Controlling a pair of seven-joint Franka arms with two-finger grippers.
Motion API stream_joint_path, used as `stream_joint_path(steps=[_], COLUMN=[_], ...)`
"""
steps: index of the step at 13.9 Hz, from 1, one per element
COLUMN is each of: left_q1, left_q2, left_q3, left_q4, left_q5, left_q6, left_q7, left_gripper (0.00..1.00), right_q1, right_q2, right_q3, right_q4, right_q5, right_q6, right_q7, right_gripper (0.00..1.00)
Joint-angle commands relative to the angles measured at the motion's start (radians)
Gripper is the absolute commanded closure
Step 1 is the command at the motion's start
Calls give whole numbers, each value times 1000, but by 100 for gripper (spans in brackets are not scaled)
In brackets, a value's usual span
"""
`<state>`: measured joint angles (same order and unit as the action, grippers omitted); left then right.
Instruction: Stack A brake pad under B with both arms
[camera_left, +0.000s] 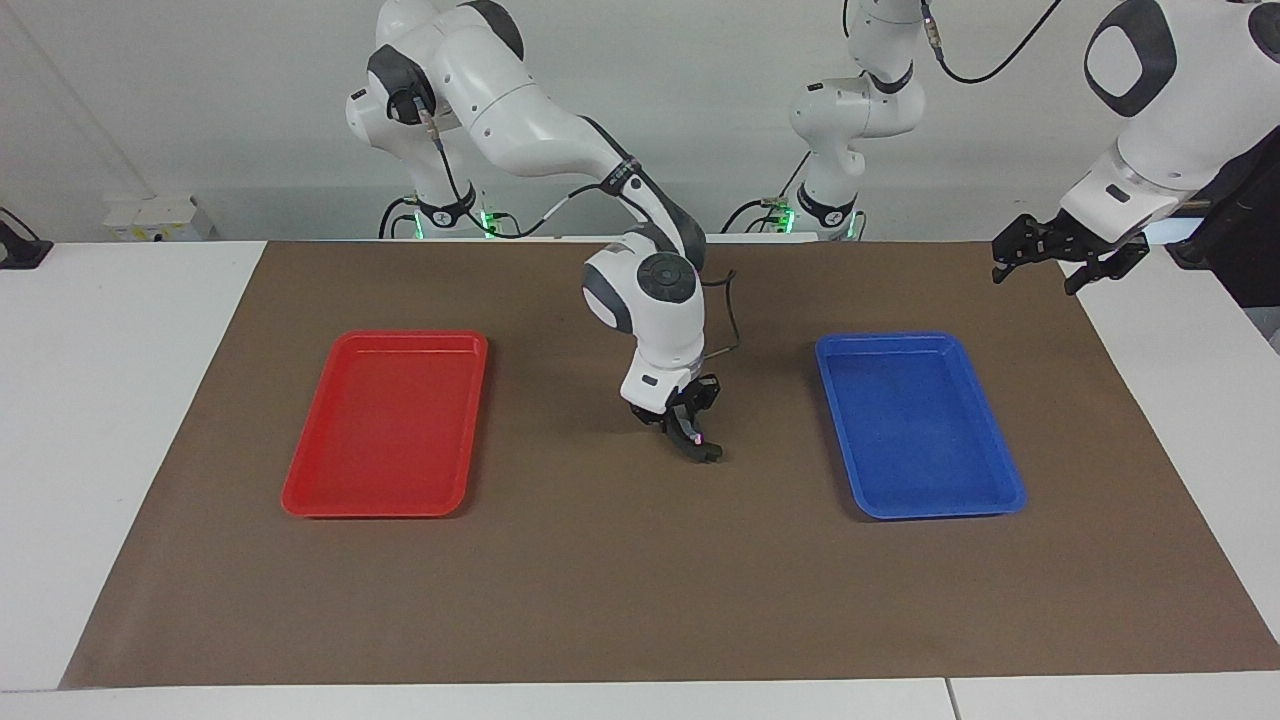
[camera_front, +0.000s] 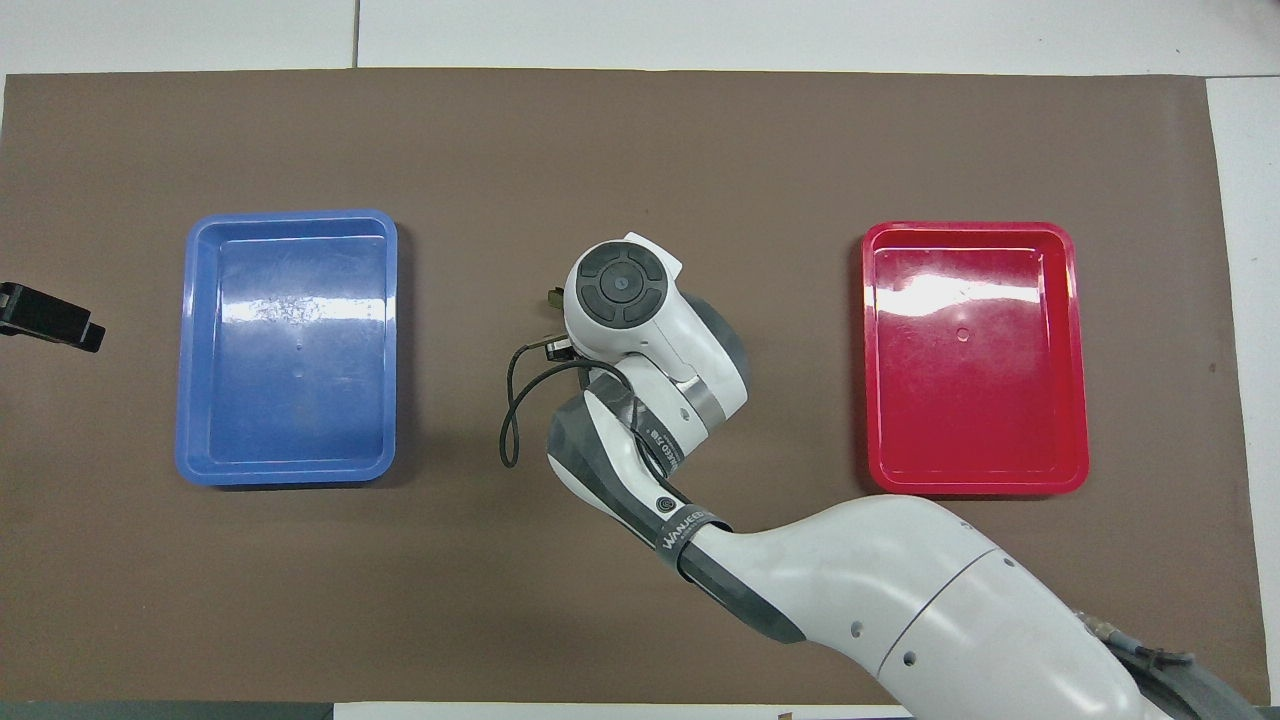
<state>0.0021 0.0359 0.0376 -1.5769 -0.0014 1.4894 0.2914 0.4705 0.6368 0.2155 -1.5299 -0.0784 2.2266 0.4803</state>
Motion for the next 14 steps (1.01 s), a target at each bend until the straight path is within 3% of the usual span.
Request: stream_joint_path(steps=[1,2,3,7,10,14], left_q1=[7,6,1,-10,-8,7], left_q2=[-22,-22,-21,-19,-16,-16], left_q3=[-8,-7,-8,-13,-15,-13], left_q4=[-22,-22,-22,-20,-20,-18], left_q5=[-15,-25,-25,-25,-23,-23], left_q6=[-12,-11,-8,17,54,54], left_q7=[-75,-89,-116,-294,-293,-290], left_gripper=[1,1,1,1,1,1], right_q1=[8,8,-1,-33,-88,-266], right_q2=[21,20,12,-34,-144,-321], right_q3=[-1,-2,-4,-2,-11,-15], right_q4=[34,34,34,28,17,-52], right_q5=[-20,-21,-23,-21,-23,-27], right_q6=[11,10,4,-25,-140,-212], right_q7=[29,29,27,27,60,52], right_gripper=[54,19,0,0,0,0])
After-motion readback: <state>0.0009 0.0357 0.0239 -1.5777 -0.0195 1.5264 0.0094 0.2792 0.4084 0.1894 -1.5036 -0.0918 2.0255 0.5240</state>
